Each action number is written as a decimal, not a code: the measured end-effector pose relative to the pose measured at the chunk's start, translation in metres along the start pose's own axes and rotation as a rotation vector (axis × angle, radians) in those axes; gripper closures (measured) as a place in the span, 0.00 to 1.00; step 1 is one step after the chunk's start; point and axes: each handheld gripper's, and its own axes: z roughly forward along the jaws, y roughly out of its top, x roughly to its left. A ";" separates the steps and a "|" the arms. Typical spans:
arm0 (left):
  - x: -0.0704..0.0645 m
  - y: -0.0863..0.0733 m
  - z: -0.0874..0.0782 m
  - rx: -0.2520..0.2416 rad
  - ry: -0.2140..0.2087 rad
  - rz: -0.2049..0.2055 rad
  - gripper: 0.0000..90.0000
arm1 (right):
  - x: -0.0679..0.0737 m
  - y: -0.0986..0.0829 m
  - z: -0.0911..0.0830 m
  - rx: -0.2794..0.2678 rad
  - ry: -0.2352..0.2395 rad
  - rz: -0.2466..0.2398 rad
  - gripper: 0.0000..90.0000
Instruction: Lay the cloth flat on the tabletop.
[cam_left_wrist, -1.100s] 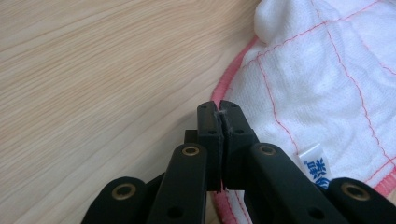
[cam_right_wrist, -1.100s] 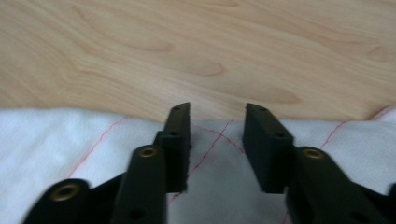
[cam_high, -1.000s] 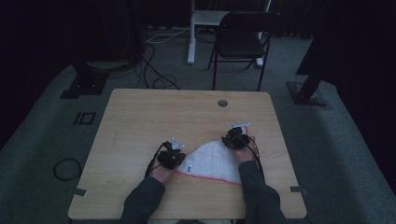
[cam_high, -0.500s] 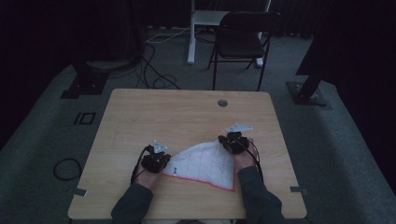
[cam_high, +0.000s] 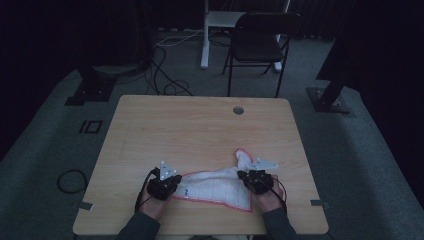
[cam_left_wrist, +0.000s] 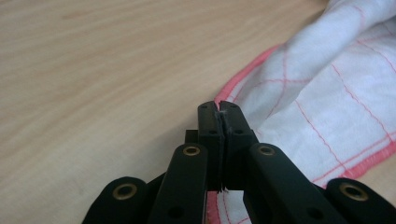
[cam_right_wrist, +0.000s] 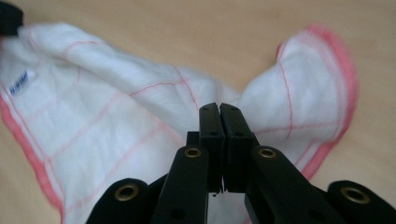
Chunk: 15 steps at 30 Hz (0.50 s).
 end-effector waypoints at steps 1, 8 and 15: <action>-0.002 -0.002 0.000 0.009 -0.005 0.009 0.99 | 0.000 -0.004 0.000 0.009 -0.002 0.001 0.99; -0.008 -0.006 0.001 0.033 -0.036 -0.007 0.92 | 0.000 -0.023 0.001 0.086 -0.004 0.017 1.00; -0.007 0.024 0.000 -0.030 -0.051 0.003 0.79 | 0.000 -0.024 0.001 0.088 -0.005 0.022 1.00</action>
